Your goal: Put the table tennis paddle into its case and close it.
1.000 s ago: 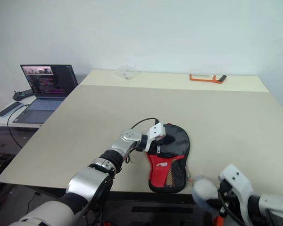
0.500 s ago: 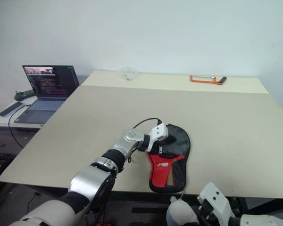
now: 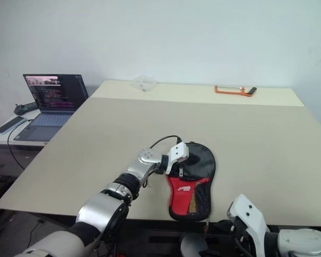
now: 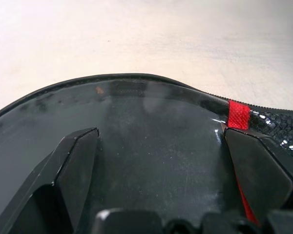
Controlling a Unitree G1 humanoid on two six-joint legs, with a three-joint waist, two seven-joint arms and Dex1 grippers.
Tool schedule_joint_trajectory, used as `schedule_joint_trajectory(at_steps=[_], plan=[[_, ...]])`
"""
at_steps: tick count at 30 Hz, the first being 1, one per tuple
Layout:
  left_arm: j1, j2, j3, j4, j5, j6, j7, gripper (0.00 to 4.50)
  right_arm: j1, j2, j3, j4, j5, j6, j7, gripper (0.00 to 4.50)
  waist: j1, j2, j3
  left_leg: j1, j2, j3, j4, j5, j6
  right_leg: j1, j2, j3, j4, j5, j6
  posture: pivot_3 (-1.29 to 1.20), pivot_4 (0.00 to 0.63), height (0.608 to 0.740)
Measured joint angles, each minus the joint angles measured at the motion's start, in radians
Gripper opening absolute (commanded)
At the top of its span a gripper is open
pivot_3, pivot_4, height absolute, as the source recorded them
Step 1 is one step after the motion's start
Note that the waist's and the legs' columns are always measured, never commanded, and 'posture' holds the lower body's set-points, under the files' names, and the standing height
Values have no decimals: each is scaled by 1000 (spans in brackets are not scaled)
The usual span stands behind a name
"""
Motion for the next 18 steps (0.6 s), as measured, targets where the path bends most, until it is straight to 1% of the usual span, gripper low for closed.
schedule_joint_trajectory(at_steps=[3,4,7,9,10,13,15,18], plan=[[25,19,5,-26,-22,0,-12,4500,-73,2,8,31,-6,-7,35,4441,-7,0,0,0,1,0,0,0,0,0,0,1,0,0,0,0,150,740],[34,26,6,-39,-29,0,-17,4500,-113,13,30,48,-33,-10,38,4441,-9,0,-1,1,1,0,-1,-1,0,0,0,1,0,0,0,0,150,740],[73,56,17,-109,-60,11,-60,4500,-247,88,120,152,-170,-47,43,4441,-21,2,-1,1,1,0,-1,-2,-2,-2,1,2,0,0,0,0,150,740],[116,81,26,-190,-91,31,-91,4500,-298,131,174,227,-251,-68,72,4441,-25,3,-1,0,1,0,-1,-2,-2,-3,1,2,0,1,-3,0,150,740],[151,105,29,-259,-112,65,-111,4500,-336,152,222,268,-312,-83,102,4441,-27,5,0,-1,1,0,-1,-2,-2,-4,1,3,0,3,-5,0,150,740],[243,161,40,-463,-170,200,-141,4500,-434,223,327,378,-478,-152,168,4441,-29,9,7,-3,0,0,-1,-2,-2,-7,1,3,1,3,-6,0,150,740],[298,186,57,-593,-202,303,-118,4500,-510,278,379,464,-571,-200,208,4441,-28,11,10,-6,0,0,0,-2,-3,-10,1,3,1,3,-6,0,150,740],[406,220,87,-774,-234,410,-42,4500,-620,362,428,616,-679,-270,279,4441,-28,12,11,-12,0,0,0,0,-7,-17,1,3,2,3,-7,0,150,740]])
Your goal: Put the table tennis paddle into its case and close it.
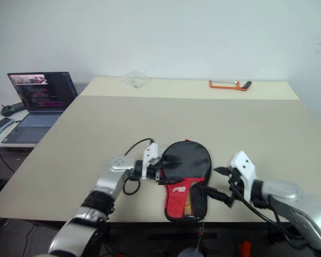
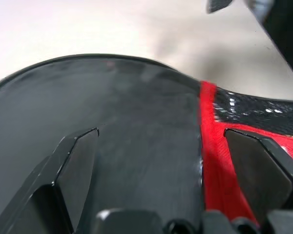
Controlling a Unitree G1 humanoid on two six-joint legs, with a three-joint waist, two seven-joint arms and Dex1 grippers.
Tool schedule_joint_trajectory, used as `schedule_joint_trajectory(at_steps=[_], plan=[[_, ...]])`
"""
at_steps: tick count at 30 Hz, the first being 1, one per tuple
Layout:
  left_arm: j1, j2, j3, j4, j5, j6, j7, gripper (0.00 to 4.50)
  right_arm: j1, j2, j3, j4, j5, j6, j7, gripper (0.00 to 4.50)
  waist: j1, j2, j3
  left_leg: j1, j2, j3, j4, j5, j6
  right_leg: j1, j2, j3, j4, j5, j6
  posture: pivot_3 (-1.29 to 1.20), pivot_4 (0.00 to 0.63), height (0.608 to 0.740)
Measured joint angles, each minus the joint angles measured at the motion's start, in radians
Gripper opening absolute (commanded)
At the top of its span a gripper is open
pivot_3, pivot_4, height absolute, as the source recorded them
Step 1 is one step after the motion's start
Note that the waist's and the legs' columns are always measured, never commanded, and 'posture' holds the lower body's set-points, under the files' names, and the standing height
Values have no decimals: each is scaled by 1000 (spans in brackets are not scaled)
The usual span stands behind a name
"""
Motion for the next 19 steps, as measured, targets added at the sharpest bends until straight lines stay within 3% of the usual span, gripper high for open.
schedule_joint_trajectory(at_steps=[4,10,13,19], plan=[[154,29,37,-219,-52,136,100,4500,-100,69,25,202,-101,-81,89,4441,2,2,2,-5,0,0,1,0,-1,-4,0,0,0,0,0,0,150,740],[290,104,201,-480,-128,280,280,4500,-237,116,14,513,-228,-244,220,4441,2,5,4,-4,0,0,0,0,-1,-4,-1,0,0,0,-1,0,150,740],[303,134,214,-504,-136,286,299,4500,-261,121,0,606,-266,-286,256,4441,7,6,5,-5,-1,0,1,0,-1,-4,-1,0,0,0,-1,0,150,740],[242,158,182,-470,-147,267,293,4500,-249,107,-39,602,-300,-319,326,4441,6,7,5,-5,0,0,1,0,-2,-4,-1,0,0,0,-1,0,150,740]])
